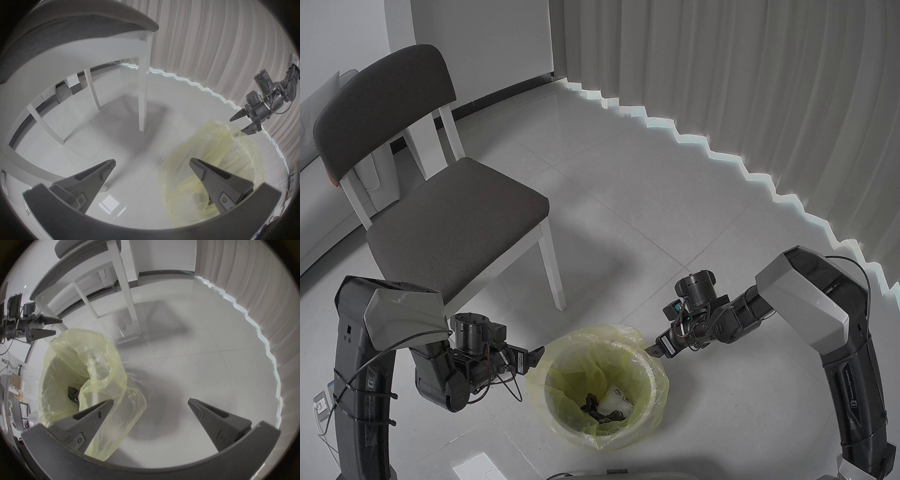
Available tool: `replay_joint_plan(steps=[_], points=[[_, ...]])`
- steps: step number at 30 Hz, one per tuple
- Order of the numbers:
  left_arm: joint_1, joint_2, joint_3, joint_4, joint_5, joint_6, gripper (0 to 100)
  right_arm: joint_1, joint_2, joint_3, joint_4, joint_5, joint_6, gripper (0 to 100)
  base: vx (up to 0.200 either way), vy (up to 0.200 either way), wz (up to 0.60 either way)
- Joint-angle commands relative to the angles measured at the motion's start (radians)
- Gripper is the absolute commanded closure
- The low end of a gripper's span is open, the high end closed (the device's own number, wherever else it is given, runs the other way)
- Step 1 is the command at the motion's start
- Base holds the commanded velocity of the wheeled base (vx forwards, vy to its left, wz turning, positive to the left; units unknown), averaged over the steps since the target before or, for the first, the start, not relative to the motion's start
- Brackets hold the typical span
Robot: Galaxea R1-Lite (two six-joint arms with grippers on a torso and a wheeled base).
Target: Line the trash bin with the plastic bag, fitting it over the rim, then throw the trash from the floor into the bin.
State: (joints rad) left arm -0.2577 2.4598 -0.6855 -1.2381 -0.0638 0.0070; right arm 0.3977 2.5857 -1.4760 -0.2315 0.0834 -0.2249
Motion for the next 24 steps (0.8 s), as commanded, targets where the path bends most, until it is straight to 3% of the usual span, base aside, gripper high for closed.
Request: replay_joint_plan(steps=[1,9,16,24], points=[[0.008,0.031,-0.085,0.094,0.001,0.019,0,0.0,0.043,-0.081,0.078,-0.008,-0.016,0,0.0,0.0,0.0],[0.026,0.048,-0.252,0.322,0.013,0.037,0,-0.005,0.063,-0.168,0.216,-0.013,-0.047,0,0.0,0.0,0.0],[0.028,0.062,-0.374,0.517,0.013,0.077,0,-0.017,0.033,-0.147,0.219,-0.022,-0.04,0,0.0,0.0,0.0],[0.005,0.079,-0.477,0.623,0.012,0.117,0,-0.03,-0.133,-0.049,0.207,-0.024,-0.039,0,0.0,0.0,0.0]])
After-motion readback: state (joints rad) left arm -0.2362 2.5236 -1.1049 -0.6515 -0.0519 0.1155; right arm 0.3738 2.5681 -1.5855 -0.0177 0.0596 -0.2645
